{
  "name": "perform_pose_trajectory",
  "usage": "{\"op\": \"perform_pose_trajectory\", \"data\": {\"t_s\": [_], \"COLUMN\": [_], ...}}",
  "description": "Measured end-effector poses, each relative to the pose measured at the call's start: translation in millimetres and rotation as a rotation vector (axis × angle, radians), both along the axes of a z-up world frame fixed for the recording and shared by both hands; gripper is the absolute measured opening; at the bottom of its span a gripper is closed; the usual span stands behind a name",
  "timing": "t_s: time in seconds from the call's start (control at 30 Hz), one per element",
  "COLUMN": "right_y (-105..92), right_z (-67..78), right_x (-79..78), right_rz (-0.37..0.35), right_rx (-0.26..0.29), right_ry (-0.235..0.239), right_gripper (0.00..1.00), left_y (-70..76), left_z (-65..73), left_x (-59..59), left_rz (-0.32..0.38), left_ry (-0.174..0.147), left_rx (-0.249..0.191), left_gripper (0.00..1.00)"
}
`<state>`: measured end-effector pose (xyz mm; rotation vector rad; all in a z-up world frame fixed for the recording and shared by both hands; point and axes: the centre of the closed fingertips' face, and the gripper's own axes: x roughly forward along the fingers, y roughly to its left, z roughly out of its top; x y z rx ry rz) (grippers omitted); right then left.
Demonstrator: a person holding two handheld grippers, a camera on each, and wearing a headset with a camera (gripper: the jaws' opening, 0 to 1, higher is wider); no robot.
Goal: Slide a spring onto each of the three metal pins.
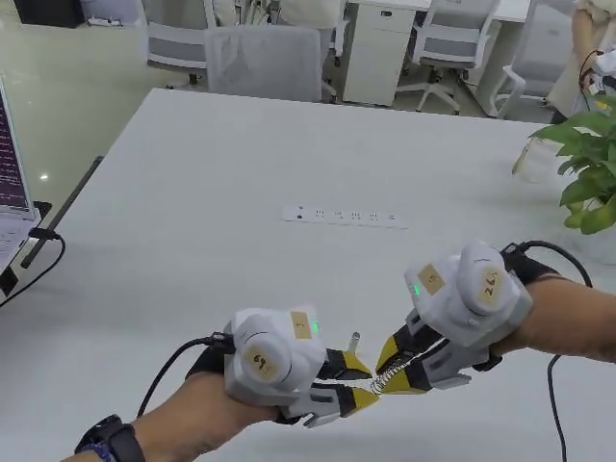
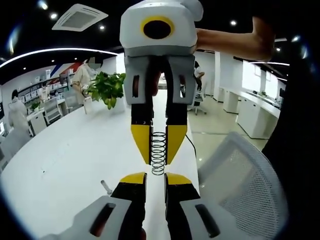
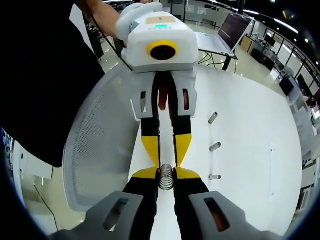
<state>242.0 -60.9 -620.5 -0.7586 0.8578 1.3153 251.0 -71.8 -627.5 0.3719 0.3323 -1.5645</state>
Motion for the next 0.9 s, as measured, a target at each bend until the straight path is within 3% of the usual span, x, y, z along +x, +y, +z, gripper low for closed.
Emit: {"op": "perform_pose_trajectory", "data": {"t_s": [0.23, 0.63, 0.9], "right_y": [-5.6, -21.6, -28.5], "right_z": [-8.8, -27.9, -35.6], "right_x": [1.8, -0.2, 2.2], "right_rz": [-0.025, -0.074, -0.099], "right_rx": [-0.022, -0.051, -0.055], "right_ry": [0.001, 0.019, 0.027], "right_gripper": [0.08, 0.08, 0.08], "left_y": [17.3, 65.8, 92.2], "left_z": [-16.1, -39.2, -39.2], "left_x": [4.6, 15.0, 27.7], "left_rz": [0.053, 0.176, 0.262], "left_ry": [0.034, 0.083, 0.100], "left_rx": [0.027, 0.067, 0.066], "left_gripper": [0.11, 0.17, 0.21]}}
